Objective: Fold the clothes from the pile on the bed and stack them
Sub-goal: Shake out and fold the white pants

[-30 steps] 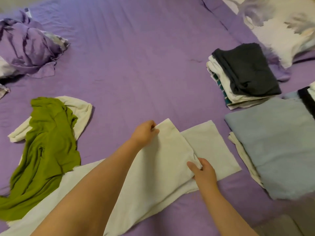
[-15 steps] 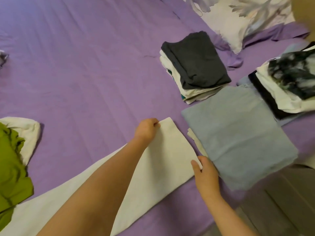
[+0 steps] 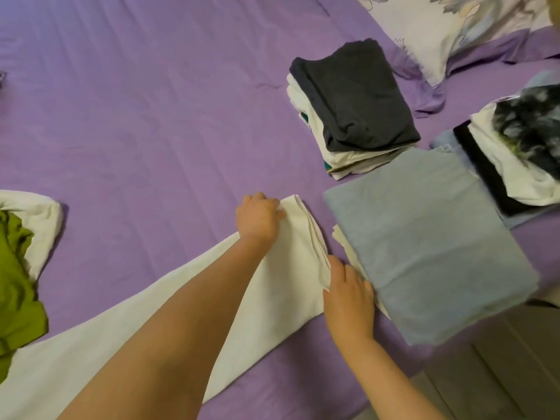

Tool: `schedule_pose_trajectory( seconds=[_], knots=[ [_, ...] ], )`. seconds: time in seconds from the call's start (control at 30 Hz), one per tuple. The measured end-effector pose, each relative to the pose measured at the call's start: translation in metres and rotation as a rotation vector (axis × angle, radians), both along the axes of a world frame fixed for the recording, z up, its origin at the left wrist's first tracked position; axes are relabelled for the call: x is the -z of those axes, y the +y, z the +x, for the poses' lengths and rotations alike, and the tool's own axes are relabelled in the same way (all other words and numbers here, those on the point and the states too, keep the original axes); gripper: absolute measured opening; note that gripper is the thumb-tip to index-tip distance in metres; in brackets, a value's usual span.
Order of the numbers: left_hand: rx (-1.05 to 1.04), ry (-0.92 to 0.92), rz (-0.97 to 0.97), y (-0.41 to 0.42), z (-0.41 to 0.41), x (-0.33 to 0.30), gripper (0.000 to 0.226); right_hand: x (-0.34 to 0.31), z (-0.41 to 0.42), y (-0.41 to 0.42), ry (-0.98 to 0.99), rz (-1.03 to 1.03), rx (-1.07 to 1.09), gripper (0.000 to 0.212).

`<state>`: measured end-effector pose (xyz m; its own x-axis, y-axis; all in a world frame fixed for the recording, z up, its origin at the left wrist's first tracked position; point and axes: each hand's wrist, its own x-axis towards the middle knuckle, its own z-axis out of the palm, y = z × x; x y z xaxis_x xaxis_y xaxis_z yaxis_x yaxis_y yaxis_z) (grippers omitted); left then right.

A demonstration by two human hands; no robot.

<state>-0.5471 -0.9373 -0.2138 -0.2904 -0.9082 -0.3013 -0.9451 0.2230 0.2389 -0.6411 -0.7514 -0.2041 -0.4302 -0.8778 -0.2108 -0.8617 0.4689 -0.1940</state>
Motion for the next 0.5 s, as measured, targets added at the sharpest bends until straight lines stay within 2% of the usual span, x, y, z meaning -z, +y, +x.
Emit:
schedule_pose_trajectory(
  seconds=[0.07,0.13,0.23,0.37,0.43,0.5],
  knots=[
    [-0.114,0.148,0.117,0.003,0.001,-0.001,0.018,-0.003,0.002,-0.006,0.075,-0.059,0.009,0.062],
    [-0.204,0.28,0.302,0.011,0.002,-0.003,0.026,-0.003,0.003,-0.009,0.083,0.011,-0.011,0.071],
    [-0.256,0.413,0.311,0.034,0.019,-0.004,0.039,0.004,0.007,-0.001,0.038,0.146,-0.034,0.08],
    [-0.315,0.407,0.183,0.072,0.069,-0.002,0.046,-0.003,0.027,0.003,0.023,0.169,-0.074,0.077],
    [-0.371,0.383,0.158,0.092,0.099,-0.002,0.042,-0.005,0.045,0.003,0.03,0.146,-0.186,0.075],
    [-0.285,0.208,0.08,0.113,0.13,0.002,0.036,-0.005,0.069,0.005,0.034,0.139,-0.359,0.075]
  ],
)
